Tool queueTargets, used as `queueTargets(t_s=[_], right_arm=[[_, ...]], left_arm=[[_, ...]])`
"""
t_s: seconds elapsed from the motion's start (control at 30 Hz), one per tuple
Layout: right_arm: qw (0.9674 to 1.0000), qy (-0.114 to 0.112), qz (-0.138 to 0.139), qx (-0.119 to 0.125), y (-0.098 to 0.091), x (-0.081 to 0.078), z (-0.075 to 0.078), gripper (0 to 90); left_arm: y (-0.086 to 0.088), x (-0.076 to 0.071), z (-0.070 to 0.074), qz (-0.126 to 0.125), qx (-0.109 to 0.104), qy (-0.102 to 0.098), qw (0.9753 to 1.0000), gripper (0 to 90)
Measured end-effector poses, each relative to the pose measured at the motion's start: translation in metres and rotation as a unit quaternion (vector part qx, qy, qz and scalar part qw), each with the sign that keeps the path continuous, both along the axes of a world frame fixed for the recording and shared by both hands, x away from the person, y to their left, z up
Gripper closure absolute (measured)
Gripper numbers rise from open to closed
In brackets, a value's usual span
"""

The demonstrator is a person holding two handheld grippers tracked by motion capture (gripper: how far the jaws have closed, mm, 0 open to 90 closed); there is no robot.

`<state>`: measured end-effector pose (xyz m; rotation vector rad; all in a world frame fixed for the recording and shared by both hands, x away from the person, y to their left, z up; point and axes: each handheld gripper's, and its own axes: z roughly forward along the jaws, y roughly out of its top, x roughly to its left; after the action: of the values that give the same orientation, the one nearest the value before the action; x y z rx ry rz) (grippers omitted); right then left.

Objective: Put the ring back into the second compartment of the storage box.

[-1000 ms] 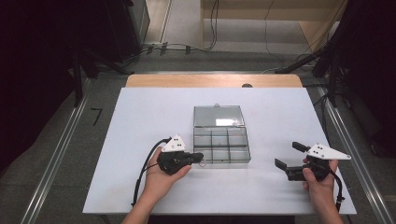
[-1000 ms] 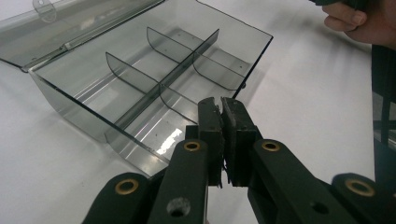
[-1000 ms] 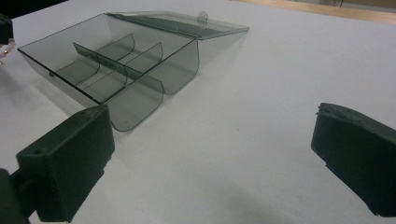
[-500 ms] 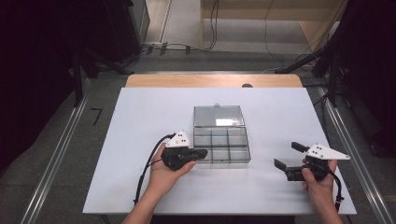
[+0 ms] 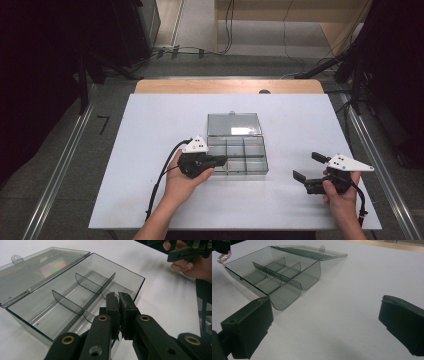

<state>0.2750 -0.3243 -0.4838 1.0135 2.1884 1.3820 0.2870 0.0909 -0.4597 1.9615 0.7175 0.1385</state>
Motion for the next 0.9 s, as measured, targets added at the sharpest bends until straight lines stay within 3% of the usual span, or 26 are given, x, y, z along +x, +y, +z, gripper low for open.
queueTargets(t_s=[0.9], right_arm=[[1.0, 0.0, -0.002, 0.003, -0.001, 0.0, 0.0, 0.0]], left_arm=[[-0.014, 0.023, 0.004, 0.002, -0.003, 0.001, 1.0, 86.0]])
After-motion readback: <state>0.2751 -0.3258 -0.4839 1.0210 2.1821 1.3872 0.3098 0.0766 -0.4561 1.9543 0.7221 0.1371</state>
